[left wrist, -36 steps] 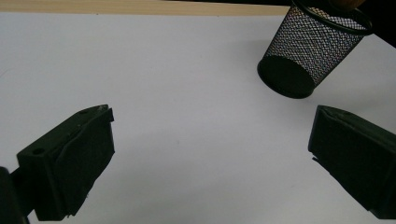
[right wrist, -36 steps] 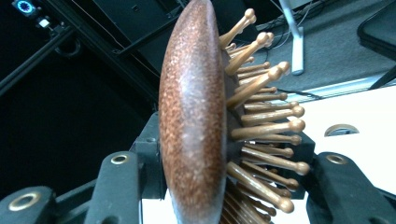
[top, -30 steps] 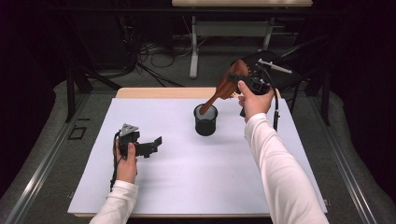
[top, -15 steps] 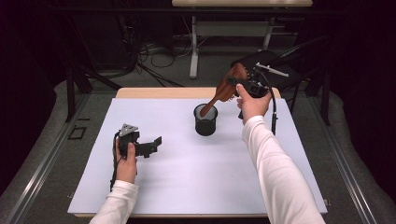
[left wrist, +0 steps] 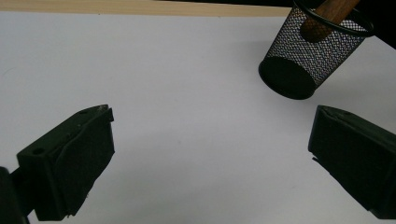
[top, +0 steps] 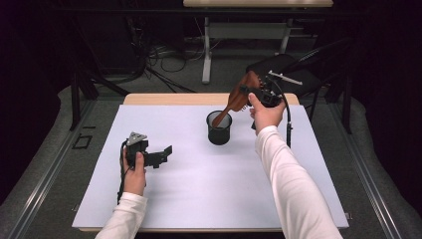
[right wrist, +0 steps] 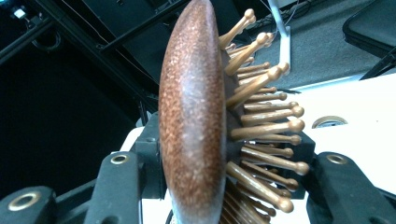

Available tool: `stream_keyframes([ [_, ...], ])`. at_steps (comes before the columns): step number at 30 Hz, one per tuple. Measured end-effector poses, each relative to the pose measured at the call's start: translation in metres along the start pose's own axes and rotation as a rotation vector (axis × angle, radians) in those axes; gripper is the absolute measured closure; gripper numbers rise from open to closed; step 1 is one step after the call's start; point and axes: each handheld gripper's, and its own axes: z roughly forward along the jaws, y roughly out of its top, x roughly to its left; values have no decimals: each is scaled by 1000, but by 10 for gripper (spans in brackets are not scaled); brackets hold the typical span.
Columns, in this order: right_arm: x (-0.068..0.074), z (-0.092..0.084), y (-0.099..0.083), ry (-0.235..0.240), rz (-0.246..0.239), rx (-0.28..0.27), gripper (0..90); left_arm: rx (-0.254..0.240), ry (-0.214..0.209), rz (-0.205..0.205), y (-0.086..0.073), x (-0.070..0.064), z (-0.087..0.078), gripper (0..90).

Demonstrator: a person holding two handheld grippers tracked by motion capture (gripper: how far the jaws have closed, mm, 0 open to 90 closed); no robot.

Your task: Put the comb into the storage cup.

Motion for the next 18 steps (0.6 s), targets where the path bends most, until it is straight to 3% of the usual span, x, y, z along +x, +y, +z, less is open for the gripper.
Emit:
stream_keyframes([
  [18, -2, 11, -14, -13, -10, 19, 472, -1, -1, -5, 0, 0, 0, 3],
])
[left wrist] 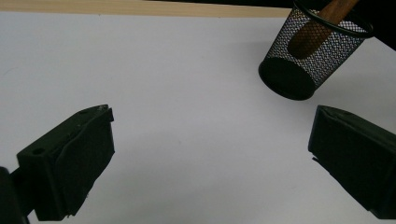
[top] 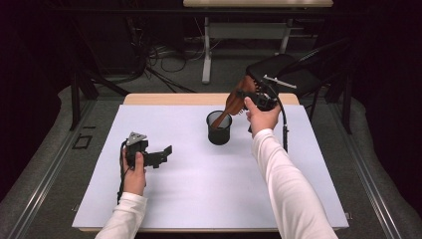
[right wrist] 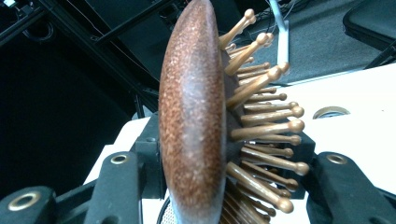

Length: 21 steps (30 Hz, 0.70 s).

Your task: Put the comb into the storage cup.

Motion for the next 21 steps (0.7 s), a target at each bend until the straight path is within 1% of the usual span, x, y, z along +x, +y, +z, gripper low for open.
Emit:
stream_keyframes([
  [3, -2, 1, -2, -5, -7, 3, 471, 0, 1, -2, 0, 0, 0, 3],
  [9, -4, 3, -6, -8, 0, 8, 472, 1, 1, -1, 0, 0, 0, 3],
  [21, -7, 8, -14, -12, -3, 20, 471, 2, 1, -1, -1, 0, 1, 3],
])
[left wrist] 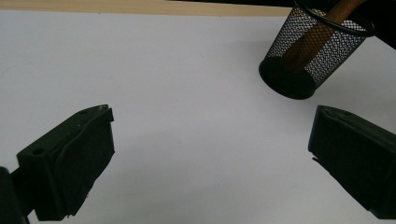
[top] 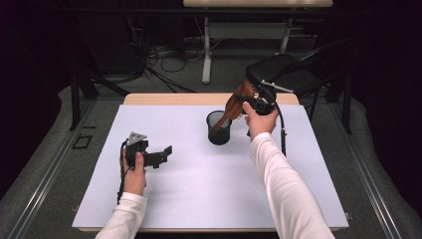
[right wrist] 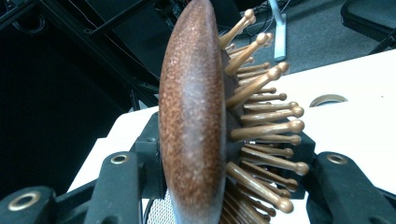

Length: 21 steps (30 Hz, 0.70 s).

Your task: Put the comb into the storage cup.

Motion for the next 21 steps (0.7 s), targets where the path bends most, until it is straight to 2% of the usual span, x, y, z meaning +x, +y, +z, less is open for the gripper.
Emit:
stream_keyframes([
  [21, -3, 7, -10, -6, 1, 18, 471, 3, 0, 0, 0, 1, 1, 3],
])
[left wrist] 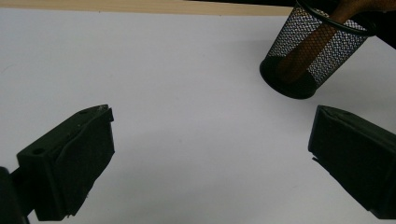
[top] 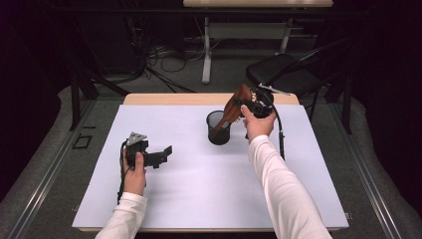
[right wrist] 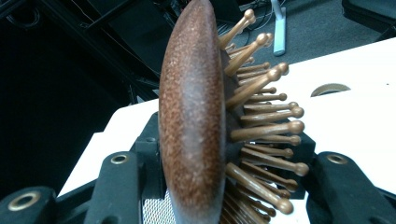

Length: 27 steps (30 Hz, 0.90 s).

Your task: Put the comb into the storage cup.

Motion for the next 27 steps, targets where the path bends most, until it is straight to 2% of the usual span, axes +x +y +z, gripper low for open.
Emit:
stream_keyframes([
  [27, -8, 1, -3, 4, 32, 0, 469, 4, 2, -3, -1, 0, 1, 3],
])
